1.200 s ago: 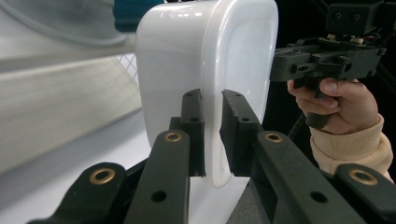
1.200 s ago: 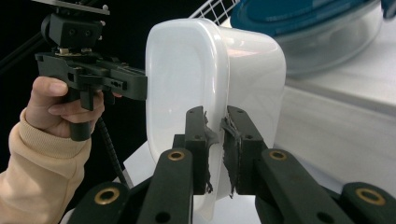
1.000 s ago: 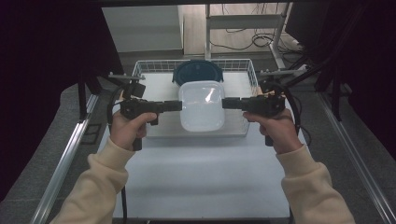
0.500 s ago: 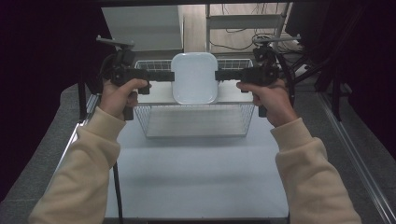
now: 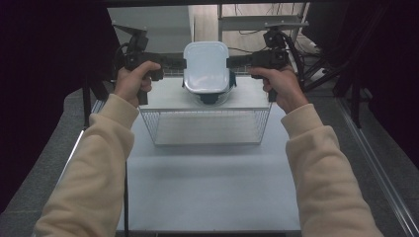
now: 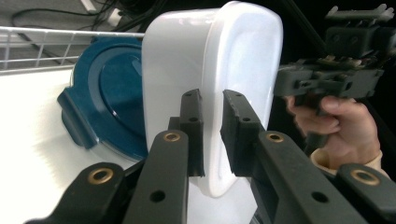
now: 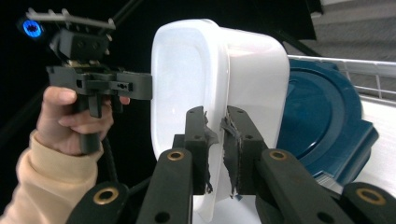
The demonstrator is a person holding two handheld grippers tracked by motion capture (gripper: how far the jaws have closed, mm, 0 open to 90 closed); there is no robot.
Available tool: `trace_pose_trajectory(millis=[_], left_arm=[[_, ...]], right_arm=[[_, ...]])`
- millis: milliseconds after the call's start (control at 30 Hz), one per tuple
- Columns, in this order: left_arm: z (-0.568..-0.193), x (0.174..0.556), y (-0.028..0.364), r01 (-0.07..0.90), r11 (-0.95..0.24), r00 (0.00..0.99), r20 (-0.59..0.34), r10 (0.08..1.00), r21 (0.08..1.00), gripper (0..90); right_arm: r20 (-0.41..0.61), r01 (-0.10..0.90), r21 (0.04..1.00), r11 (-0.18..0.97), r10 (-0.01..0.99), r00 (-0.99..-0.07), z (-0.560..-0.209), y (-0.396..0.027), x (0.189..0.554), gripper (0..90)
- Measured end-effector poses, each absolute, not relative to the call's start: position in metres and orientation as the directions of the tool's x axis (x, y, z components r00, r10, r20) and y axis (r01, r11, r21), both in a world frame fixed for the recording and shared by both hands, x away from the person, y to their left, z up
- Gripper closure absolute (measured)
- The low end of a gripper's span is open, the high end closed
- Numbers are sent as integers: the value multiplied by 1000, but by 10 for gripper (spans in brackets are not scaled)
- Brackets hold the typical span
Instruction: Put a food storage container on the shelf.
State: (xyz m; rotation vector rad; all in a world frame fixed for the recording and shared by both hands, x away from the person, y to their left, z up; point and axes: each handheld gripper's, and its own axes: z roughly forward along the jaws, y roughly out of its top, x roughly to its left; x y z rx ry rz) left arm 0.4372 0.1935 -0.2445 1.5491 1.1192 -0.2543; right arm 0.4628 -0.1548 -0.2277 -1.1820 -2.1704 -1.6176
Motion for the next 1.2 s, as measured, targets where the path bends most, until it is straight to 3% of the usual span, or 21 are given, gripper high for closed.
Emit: trace_pose_trajectory(millis=[400,633,700,767,900,1067,1200], left_arm=[[-266,472,193,800,232,408,-786,464,553,757],[-271,474,194,789,247,412,-782,468,563,738],[-269,472,194,777,249,418,-770,482,577,679],[-264,466,195,745,270,433,-750,500,610,568],[-247,437,204,662,253,497,-665,557,706,437],[-255,384,209,573,157,571,-529,627,804,368],[-280,351,207,572,90,609,-496,620,815,360]], right_arm=[[765,828,557,-63,426,-483,-253,-158,506,713],[772,830,549,-98,440,-459,-258,-157,509,715],[763,823,560,-97,447,-467,-257,-155,508,676],[738,792,600,-112,460,-494,-252,-156,502,571],[659,715,693,-96,486,-573,-239,-168,485,481],[481,604,796,43,561,-674,-234,-190,443,407],[383,544,831,117,589,-712,-247,-202,407,376]])
